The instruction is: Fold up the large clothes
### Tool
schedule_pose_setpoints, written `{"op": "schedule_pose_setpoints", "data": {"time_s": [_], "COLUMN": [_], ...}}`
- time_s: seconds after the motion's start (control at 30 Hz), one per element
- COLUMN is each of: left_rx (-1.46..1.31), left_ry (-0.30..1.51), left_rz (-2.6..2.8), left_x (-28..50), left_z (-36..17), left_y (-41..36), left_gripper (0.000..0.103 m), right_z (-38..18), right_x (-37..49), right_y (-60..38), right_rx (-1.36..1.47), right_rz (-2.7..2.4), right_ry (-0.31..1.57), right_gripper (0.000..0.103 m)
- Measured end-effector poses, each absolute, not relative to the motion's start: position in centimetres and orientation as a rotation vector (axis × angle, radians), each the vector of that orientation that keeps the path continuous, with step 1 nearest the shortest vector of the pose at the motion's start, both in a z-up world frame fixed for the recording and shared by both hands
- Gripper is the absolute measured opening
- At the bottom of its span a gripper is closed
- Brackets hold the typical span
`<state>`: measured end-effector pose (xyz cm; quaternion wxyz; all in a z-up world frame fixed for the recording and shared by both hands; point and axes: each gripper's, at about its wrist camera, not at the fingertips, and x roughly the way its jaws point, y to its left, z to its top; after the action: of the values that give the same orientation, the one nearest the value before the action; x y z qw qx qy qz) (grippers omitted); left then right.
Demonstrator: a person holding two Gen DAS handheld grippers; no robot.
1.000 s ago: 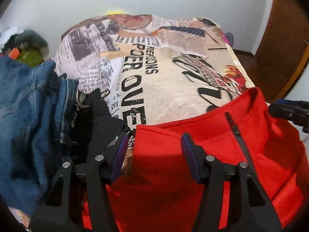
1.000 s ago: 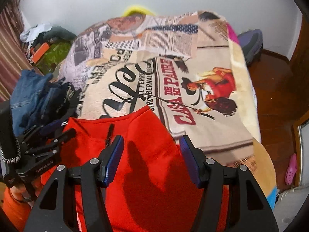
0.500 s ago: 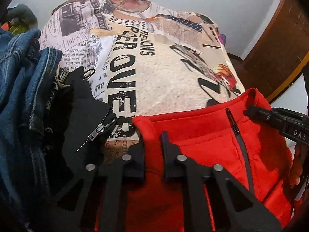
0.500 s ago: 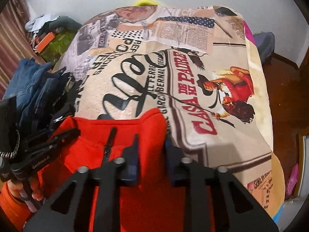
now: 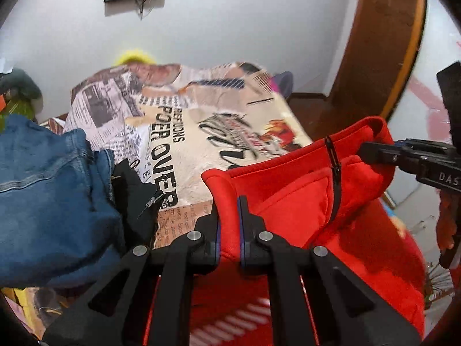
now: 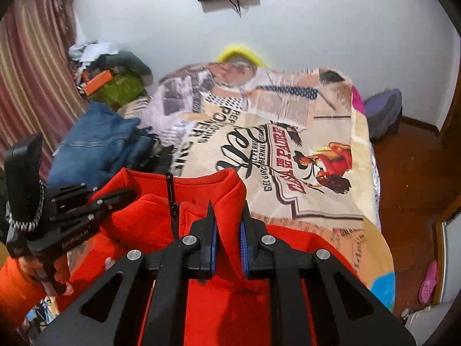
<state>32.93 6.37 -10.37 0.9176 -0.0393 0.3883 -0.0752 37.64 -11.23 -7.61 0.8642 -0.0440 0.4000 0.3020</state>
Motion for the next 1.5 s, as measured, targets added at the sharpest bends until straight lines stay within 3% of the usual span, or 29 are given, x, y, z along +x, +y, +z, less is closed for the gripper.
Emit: {"op": "schedule_pose_setpoints", "data": {"time_s": [0.27, 0.9, 1.07, 1.17, 1.23, 1.37, 1.43, 1.5], "left_rx": [-0.024, -0.05, -0.059, -0.029, -0.016, 0.003, -0.004, -0.022], "left_ry": [0.787, 0.956, 1.016, 1.019, 1.01, 0.958, 0.929, 0.891], "left_rz": [-0.251, -0.378, -0.371, -0.345, -0.326, -0.277, -0.248, -0.214], "left_x": [25.6, 16.3, 15.0, 14.0, 13.4, 12.7, 12.8, 13.0], "left_z": [-8.6, -15.9, -18.1, -18.3, -17.8, -15.8, -14.6, -13.3], "left_y": [4.4, 1.3, 1.1, 1.1, 1.5, 2.9, 3.9, 5.1], "left_gripper": [0.008, 0.009, 0.011, 0.024, 0.039, 0.045, 0.056, 0.06], "right_z": [-6.7, -14.3, -14.8, -14.9, -14.7, -13.7, -13.0, -12.1], "right_x": [31.2, 21.3, 20.2, 19.9, 19.9, 19.8, 19.8, 19.8], "right_y": [-12.6, -15.9, -16.1, -16.2, -16.4, -16.8, -17.0, -17.1], "right_rx": [-0.104, -0.105, -0.108, -0.109, -0.1, -0.08, -0.071, -0.066], "right_rz": [0.658, 0.582, 0.566, 0.559, 0.56, 0.559, 0.563, 0.564], "right_ry": [0.804, 0.95, 0.947, 0.97, 0.989, 1.002, 0.986, 0.962], "right_gripper": [0.011, 0.011, 0.016, 0.02, 0.025, 0.028, 0.028, 0.028]}}
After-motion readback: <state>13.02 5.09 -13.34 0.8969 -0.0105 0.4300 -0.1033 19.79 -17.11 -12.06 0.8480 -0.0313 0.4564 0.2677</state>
